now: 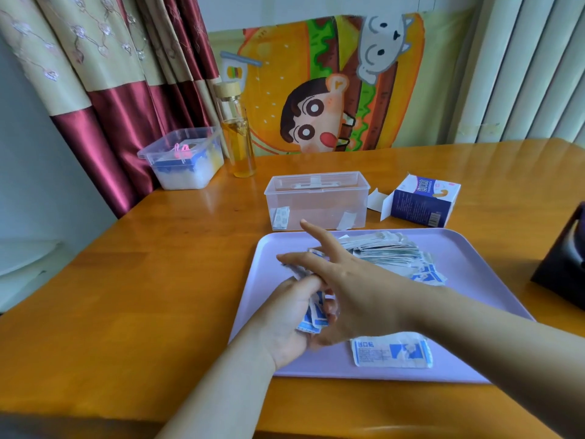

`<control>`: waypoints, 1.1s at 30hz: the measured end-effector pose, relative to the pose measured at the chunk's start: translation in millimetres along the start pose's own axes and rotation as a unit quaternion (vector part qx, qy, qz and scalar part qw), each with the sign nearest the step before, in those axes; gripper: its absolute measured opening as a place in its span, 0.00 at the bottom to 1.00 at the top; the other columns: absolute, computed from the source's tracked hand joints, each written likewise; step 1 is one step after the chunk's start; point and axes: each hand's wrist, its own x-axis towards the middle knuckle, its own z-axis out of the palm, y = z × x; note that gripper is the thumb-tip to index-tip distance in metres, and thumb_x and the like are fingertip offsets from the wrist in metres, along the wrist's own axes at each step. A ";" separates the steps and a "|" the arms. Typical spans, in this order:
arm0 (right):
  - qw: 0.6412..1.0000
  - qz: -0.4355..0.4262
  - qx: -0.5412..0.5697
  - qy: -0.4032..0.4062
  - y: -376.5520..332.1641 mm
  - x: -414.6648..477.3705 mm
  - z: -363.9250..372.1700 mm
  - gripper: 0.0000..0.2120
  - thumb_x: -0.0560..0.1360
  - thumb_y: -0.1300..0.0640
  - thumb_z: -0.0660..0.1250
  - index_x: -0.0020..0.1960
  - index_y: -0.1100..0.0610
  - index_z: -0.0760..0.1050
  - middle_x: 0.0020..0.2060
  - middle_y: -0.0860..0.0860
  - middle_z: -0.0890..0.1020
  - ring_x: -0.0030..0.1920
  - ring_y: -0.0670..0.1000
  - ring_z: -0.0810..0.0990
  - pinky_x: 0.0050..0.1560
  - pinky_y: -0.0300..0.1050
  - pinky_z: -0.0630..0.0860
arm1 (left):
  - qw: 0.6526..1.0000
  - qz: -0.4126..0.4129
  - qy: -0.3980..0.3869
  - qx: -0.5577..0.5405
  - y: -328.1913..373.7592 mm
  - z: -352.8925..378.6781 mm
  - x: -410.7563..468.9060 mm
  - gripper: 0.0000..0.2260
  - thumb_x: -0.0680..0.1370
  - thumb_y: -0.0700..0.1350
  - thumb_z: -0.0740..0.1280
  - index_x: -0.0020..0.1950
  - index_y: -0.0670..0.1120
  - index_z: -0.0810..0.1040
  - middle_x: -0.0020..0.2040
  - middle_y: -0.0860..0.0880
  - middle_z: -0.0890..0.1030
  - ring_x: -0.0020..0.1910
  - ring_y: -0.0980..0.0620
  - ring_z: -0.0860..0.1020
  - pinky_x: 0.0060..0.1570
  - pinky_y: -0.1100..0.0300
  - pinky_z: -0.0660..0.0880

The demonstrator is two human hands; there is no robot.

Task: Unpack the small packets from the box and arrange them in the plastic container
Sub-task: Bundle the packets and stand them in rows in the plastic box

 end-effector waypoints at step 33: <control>0.941 0.150 0.286 0.103 36.9 15.3 -5.9 0.04 0.72 0.64 0.71 0.40 0.57 0.79 0.38 0.53 0.85 0.34 0.46 0.81 0.39 0.38 0.78 | 0.992 -0.060 -0.028 -0.106 6.1 -8.4 -8.7 0.13 0.80 0.37 0.55 0.59 0.37 0.75 0.53 0.37 0.82 0.46 0.44 0.84 0.46 0.50 0.80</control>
